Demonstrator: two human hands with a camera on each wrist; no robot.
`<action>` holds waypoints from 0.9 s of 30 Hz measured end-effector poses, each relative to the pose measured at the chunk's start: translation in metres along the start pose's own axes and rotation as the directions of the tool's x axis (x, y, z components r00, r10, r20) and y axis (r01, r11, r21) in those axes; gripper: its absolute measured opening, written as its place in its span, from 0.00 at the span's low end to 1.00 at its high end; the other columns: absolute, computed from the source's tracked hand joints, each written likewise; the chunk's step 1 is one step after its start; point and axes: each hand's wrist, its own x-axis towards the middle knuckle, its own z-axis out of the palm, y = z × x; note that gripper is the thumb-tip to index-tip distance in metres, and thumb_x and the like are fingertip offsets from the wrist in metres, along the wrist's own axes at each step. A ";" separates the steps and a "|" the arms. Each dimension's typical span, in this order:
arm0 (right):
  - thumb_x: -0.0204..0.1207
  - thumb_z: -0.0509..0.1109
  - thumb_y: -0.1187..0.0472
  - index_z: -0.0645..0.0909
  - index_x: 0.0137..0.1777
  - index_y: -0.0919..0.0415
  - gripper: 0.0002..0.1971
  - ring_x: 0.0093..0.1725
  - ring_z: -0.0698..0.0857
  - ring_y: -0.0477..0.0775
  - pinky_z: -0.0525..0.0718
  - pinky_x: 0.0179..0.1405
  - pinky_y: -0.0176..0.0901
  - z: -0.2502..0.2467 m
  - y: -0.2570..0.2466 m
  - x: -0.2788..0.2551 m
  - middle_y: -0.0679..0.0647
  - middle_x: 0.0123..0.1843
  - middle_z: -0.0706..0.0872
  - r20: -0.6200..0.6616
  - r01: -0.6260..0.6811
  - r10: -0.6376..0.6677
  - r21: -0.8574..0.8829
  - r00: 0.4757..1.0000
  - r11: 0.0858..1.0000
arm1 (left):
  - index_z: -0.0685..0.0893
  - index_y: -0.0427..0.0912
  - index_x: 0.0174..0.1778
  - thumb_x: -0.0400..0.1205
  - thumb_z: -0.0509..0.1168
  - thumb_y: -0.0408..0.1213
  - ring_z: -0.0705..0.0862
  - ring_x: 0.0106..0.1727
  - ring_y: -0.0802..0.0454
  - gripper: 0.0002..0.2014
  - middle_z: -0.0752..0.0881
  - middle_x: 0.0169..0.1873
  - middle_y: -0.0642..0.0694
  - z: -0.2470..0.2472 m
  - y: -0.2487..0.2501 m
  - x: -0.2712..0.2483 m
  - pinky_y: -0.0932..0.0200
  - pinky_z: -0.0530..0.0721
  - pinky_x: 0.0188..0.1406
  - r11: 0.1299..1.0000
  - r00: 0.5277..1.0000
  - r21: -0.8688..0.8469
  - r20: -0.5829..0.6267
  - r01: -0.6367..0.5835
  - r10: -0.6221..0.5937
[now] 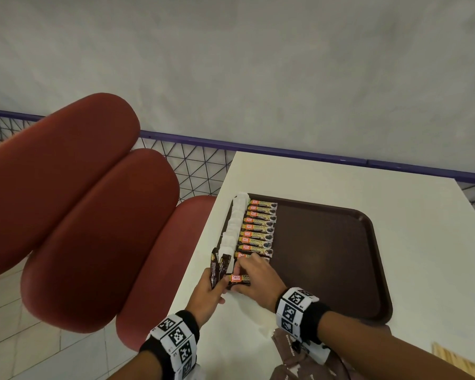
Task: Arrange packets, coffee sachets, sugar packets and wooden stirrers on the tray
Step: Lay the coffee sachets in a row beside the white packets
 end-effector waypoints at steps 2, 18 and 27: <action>0.72 0.72 0.53 0.76 0.54 0.54 0.13 0.51 0.68 0.45 0.68 0.51 0.37 0.002 0.002 -0.001 0.44 0.50 0.69 0.009 0.005 -0.006 0.030 1.000 1.000 | 0.75 0.46 0.55 0.84 0.61 0.34 0.79 0.39 0.55 0.06 0.82 0.42 0.48 -0.001 0.000 0.001 0.62 0.80 0.35 1.000 1.000 0.010 -0.001 -0.011 0.011; 0.77 0.67 0.53 0.77 0.63 0.55 0.16 0.64 0.71 0.51 0.68 0.65 0.38 -0.007 0.047 0.001 0.49 0.63 0.77 -0.022 -0.152 0.150 -0.166 0.988 0.974 | 0.74 0.42 0.60 0.84 0.62 0.35 0.80 0.43 0.54 0.10 0.81 0.46 0.46 -0.016 -0.018 0.013 0.59 0.81 0.39 0.997 0.996 -0.066 -0.076 0.038 -0.043; 0.76 0.68 0.50 0.74 0.65 0.54 0.19 0.66 0.71 0.52 0.68 0.66 0.42 0.008 0.052 0.025 0.50 0.65 0.76 -0.031 -0.203 0.203 -0.293 0.979 0.934 | 0.75 0.44 0.58 0.83 0.62 0.34 0.79 0.44 0.52 0.08 0.80 0.45 0.47 -0.031 -0.022 0.012 0.59 0.82 0.38 0.992 0.995 -0.119 -0.092 0.029 -0.041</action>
